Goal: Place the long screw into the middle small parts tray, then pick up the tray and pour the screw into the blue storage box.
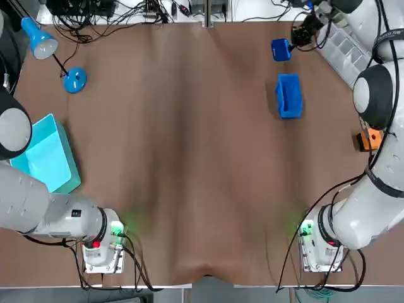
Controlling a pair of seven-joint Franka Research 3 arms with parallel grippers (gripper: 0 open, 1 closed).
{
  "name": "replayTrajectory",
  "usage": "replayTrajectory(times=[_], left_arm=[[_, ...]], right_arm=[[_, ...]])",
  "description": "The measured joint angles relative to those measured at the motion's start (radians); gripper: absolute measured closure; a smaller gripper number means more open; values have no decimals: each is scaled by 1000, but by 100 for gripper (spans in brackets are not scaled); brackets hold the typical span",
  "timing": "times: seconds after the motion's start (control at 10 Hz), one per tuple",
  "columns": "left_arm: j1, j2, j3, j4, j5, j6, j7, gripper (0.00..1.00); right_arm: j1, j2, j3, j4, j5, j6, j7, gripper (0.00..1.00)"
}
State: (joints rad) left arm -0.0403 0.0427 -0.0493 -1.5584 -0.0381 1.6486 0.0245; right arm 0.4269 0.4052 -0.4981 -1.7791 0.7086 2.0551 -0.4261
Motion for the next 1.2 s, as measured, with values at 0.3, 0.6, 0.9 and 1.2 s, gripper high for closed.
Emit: replayTrajectory(times=[0.3, 0.6, 0.9, 1.2], left_arm=[[0, 2, 0, 0, 0, 0, 0, 0], [1, 2, 1, 0, 0, 0, 0, 0], [1, 2, 1, 0, 0, 0, 0, 0], [2, 5, 2, 0, 0, 0, 0, 0]], right_arm=[[-9, -16, -63, -59, 0, -4, -116, 98], [-9, -36, -71, -118, -14, -12, -157, 98], [-8, -54, -73, -126, -166, -14, -163, 98], [-5, -67, -73, -126, -284, -15, -166, 98]])
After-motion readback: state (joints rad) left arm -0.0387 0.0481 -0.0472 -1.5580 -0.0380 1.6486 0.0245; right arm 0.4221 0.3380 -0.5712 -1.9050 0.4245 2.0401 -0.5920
